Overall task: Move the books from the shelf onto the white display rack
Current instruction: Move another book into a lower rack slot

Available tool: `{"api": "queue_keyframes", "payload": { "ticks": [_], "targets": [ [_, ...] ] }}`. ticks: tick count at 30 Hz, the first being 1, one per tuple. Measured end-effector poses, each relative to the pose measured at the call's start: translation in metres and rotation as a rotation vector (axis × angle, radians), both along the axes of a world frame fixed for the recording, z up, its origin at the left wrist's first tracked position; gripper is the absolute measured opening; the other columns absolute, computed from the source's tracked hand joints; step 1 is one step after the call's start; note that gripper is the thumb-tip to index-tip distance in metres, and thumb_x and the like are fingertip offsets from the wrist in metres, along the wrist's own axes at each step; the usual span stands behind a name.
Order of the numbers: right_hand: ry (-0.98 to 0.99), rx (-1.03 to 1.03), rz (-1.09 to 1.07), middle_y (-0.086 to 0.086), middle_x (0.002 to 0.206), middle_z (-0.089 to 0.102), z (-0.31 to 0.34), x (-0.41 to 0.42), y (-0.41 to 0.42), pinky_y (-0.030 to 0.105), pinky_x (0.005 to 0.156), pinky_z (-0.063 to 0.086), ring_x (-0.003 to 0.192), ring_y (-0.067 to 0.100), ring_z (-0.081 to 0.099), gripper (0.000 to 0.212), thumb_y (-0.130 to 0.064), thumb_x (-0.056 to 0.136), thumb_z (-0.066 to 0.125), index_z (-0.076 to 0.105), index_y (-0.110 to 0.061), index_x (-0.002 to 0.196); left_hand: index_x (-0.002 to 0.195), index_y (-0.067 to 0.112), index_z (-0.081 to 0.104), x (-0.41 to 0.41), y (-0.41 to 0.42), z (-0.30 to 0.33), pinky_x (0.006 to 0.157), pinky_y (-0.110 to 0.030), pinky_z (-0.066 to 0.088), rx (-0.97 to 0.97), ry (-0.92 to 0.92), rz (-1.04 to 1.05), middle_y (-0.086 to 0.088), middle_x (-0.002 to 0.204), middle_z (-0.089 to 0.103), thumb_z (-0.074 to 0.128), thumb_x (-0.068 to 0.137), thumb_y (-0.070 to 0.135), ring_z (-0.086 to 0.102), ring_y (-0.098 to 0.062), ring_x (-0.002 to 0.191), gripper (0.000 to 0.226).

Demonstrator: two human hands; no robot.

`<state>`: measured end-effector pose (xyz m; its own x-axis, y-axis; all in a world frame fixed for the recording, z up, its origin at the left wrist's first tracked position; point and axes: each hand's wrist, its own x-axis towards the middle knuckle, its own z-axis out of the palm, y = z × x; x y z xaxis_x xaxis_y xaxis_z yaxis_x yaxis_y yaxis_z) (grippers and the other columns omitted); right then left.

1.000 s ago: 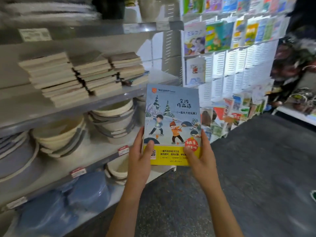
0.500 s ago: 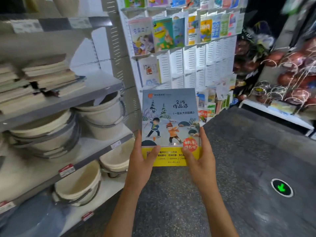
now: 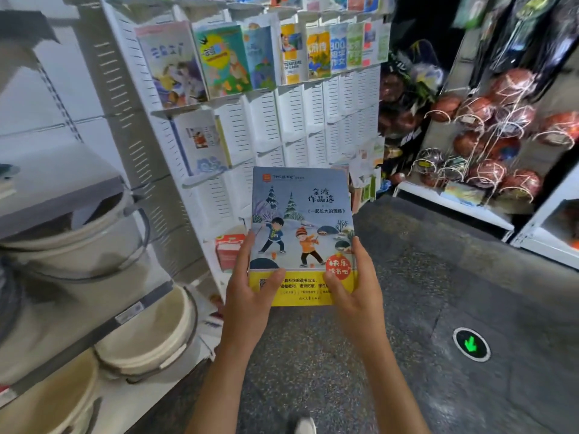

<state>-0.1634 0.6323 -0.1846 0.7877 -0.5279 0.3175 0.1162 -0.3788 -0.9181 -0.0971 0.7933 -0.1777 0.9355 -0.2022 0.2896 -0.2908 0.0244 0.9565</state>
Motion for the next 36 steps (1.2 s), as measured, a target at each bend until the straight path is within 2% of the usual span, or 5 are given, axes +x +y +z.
{"api": "queue_keyframes", "payload": {
  "ticks": [5,19,24,30,36],
  "targets": [
    [-0.002,-0.021,0.000,-0.004,0.151,0.039,0.014,0.080,-0.077,0.049,0.101,0.050,0.130,0.019,0.051,0.072,-0.023,0.093,0.066,0.023,-0.044,0.147,0.134,0.070,0.034,0.082,-0.075,0.006,0.094,-0.054,0.055,0.003,-0.010,0.018,0.010,0.151,0.043,0.070,0.078,0.058,0.055,-0.019,0.129,0.068],
    [-0.013,-0.066,0.041,-0.005,0.158,0.032,0.028,0.242,-0.241,0.052,0.109,0.042,0.143,0.014,0.037,0.076,-0.047,0.090,0.060,0.020,-0.036,0.154,0.139,0.061,0.036,0.239,-0.236,0.020,0.087,-0.026,0.057,-0.036,-0.033,0.059,0.030,0.141,0.048,0.064,0.073,0.075,0.055,0.003,0.123,0.073],
    [-0.023,-0.047,0.165,-0.040,0.147,0.023,0.024,0.295,-0.297,0.048,0.112,0.040,0.139,0.005,0.038,0.072,-0.034,0.093,0.066,0.023,-0.035,0.150,0.140,0.058,0.037,0.277,-0.292,0.013,0.089,-0.029,0.057,-0.067,0.000,0.147,0.030,0.141,0.048,0.068,0.089,0.049,0.051,0.000,0.129,0.061],
    [-0.029,-0.098,0.298,-0.011,0.159,0.029,0.034,0.359,-0.358,0.048,0.118,0.030,0.147,0.009,0.027,0.072,-0.038,0.093,0.063,0.021,-0.035,0.152,0.145,0.039,0.038,0.312,-0.350,0.022,0.080,-0.005,0.046,-0.086,-0.017,0.324,0.043,0.127,0.039,0.064,0.093,0.018,0.045,0.031,0.108,0.062],
    [-0.023,-0.096,0.459,-0.013,0.156,0.033,0.032,0.416,-0.374,0.037,0.118,0.031,0.144,0.003,0.030,0.073,-0.044,0.092,0.064,0.024,-0.036,0.151,0.138,0.050,0.038,0.337,-0.365,0.023,0.073,-0.007,0.049,-0.086,-0.023,0.502,0.021,0.142,0.045,0.066,0.092,0.025,0.058,0.013,0.110,0.059]
  ]
}}
